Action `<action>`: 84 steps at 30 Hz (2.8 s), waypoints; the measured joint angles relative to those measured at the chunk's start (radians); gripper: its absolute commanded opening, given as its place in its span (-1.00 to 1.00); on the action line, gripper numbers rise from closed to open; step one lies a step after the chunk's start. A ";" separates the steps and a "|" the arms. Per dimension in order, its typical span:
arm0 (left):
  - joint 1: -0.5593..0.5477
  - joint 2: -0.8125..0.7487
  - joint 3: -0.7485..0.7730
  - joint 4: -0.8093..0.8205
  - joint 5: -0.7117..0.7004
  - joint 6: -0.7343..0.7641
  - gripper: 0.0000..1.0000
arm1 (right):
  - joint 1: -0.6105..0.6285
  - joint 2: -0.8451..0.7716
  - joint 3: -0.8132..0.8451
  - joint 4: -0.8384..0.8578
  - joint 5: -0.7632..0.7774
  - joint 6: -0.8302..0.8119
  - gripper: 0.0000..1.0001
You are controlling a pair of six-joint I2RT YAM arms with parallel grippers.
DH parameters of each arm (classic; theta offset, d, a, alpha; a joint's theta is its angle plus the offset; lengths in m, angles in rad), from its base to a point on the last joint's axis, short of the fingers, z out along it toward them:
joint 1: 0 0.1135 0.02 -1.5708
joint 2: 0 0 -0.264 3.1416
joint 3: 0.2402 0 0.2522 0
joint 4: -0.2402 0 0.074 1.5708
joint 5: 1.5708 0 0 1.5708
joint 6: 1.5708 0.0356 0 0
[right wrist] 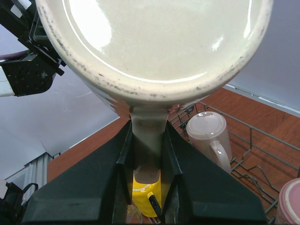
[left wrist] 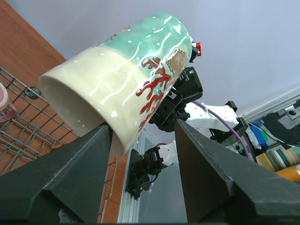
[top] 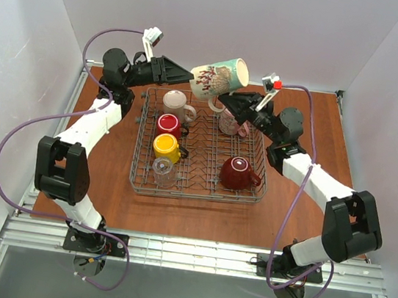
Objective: Unload the cups from the dish rack
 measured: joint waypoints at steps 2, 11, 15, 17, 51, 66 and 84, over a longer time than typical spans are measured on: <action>-0.002 0.000 0.000 0.006 0.000 -0.011 -0.13 | 0.003 0.010 0.011 0.007 0.000 0.011 -0.97; -0.018 0.009 -0.002 0.072 0.008 -0.098 -0.94 | 0.033 0.072 0.060 0.082 0.004 0.053 -0.97; -0.028 0.005 -0.003 0.144 0.030 -0.103 -1.00 | 0.038 0.110 0.062 0.082 0.005 0.124 -0.97; -0.027 0.006 -0.014 0.159 0.027 -0.111 -1.00 | 0.040 0.116 0.063 0.094 0.005 0.141 -0.97; 0.056 -0.002 0.433 -1.167 -0.613 1.144 -1.00 | 0.057 -0.100 -0.095 -0.019 0.232 -0.100 0.67; 0.248 0.051 0.551 -1.631 -1.135 1.800 -1.00 | 0.069 -0.245 -0.094 -0.331 0.266 -0.342 0.70; 0.259 0.352 0.608 -1.962 -1.138 2.171 -1.00 | 0.078 -0.269 -0.121 -0.375 0.266 -0.422 0.70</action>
